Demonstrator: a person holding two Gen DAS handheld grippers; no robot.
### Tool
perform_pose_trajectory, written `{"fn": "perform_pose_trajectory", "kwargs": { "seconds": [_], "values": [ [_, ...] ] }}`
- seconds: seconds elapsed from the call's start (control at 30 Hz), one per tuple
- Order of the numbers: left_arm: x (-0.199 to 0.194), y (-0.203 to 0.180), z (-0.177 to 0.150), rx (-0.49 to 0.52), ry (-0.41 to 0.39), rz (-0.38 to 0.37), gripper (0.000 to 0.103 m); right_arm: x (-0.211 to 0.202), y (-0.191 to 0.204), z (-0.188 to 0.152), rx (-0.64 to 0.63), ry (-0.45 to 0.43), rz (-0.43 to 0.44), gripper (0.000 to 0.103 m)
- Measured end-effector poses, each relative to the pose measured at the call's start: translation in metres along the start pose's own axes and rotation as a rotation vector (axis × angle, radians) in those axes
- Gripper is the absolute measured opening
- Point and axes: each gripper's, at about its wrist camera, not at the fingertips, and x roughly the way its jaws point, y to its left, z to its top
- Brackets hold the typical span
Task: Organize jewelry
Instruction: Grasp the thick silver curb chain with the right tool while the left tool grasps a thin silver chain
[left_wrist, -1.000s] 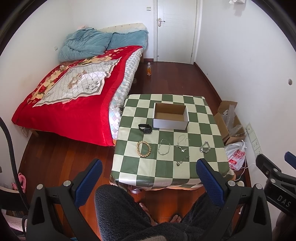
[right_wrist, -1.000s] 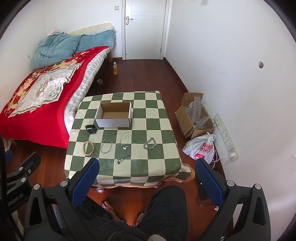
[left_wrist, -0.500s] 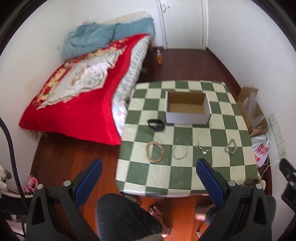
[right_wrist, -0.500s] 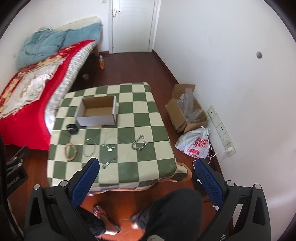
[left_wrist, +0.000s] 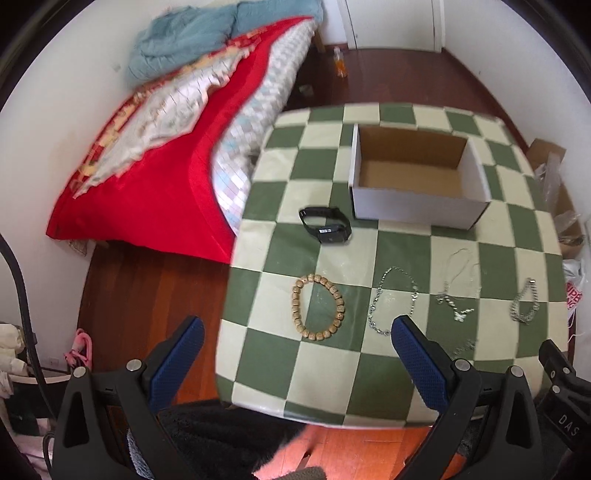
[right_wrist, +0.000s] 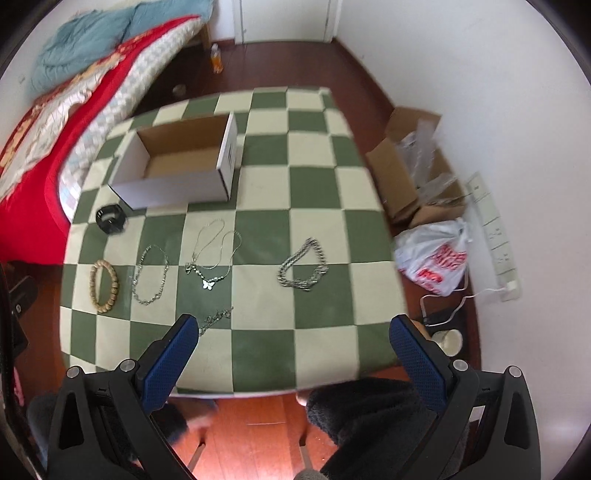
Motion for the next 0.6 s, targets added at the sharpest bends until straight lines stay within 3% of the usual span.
{"fn": "perform_pose_trajectory", "kwargs": {
  "seconds": [0.27,0.6],
  "values": [
    [0.075,-0.021,0.005,0.061,0.144,-0.059,0.103,0.068,0.014,0.018,0.026,0.102,-0.041,0.103],
    [0.114,-0.044,0.009,0.071,0.216,-0.125,0.103,0.112,-0.01,0.028,0.101,0.197,-0.089,0.103]
  ]
}}
